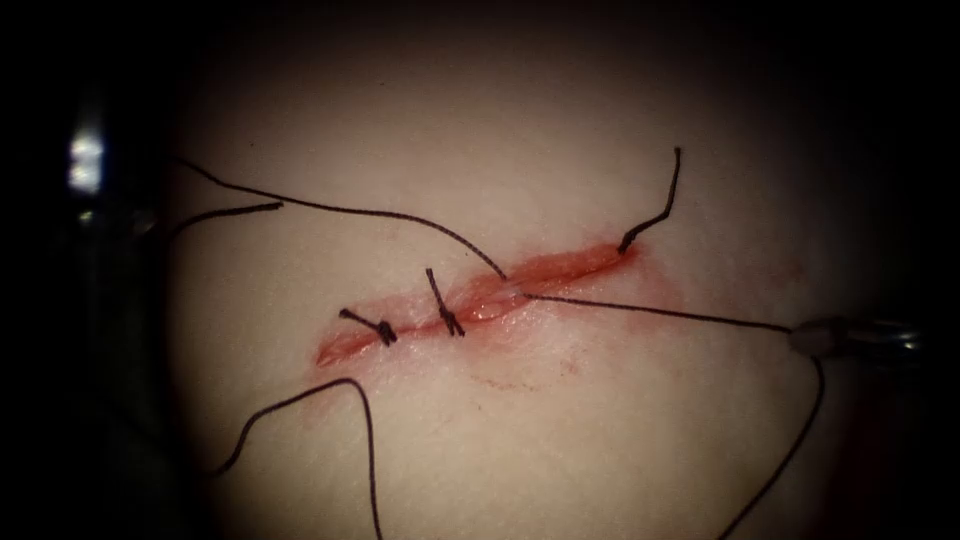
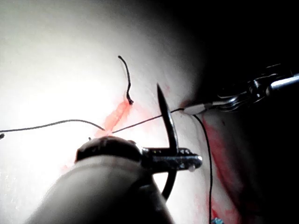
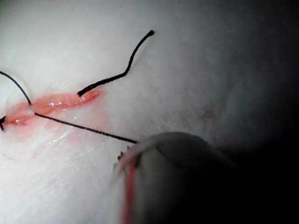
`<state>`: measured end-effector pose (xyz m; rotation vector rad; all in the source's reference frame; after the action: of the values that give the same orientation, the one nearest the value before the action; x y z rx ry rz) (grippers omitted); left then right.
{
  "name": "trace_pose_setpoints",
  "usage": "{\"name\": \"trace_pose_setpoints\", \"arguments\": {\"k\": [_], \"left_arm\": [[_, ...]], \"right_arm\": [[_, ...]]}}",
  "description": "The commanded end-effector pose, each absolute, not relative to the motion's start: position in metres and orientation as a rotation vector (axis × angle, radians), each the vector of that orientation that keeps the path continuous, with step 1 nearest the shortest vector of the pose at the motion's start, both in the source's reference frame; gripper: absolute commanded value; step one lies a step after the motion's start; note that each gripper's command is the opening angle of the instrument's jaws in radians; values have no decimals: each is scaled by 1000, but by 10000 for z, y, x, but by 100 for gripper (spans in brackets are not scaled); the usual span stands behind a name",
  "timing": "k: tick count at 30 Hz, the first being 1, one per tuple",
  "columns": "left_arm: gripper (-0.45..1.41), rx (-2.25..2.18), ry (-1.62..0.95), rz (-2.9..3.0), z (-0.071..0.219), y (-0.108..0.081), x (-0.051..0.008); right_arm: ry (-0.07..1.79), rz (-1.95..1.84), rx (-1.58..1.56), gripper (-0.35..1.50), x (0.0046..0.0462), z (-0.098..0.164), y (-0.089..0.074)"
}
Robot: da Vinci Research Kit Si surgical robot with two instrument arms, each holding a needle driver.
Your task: Wound Closure
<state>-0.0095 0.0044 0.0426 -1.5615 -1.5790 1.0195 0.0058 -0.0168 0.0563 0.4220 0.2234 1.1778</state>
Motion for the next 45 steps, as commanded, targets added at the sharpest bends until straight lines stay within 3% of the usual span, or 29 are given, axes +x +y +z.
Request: {"name": "trace_pose_setpoints", "arguments": {"k": [1, 13, 25, 33, 45], "left_arm": [[-45, -1562, -1578, 1020, 431, 43, -101], [-45, -1559, -1575, 1021, 430, 43, -101], [-45, -1555, -1562, 1014, 429, 45, -99], [-45, -1556, -1559, 1015, 430, 44, -100], [-45, -1550, -1556, 1025, 431, 44, -101]], "right_arm": [[216, 1178, 411, -35, 54, 572, -163], [136, 1171, 356, -35, 9, 574, -159], [78, 1183, 241, -35, -69, 599, -125], [73, 1196, 242, -35, -70, 596, -129], [18, 1218, 187, -35, -116, 603, -117]]}}
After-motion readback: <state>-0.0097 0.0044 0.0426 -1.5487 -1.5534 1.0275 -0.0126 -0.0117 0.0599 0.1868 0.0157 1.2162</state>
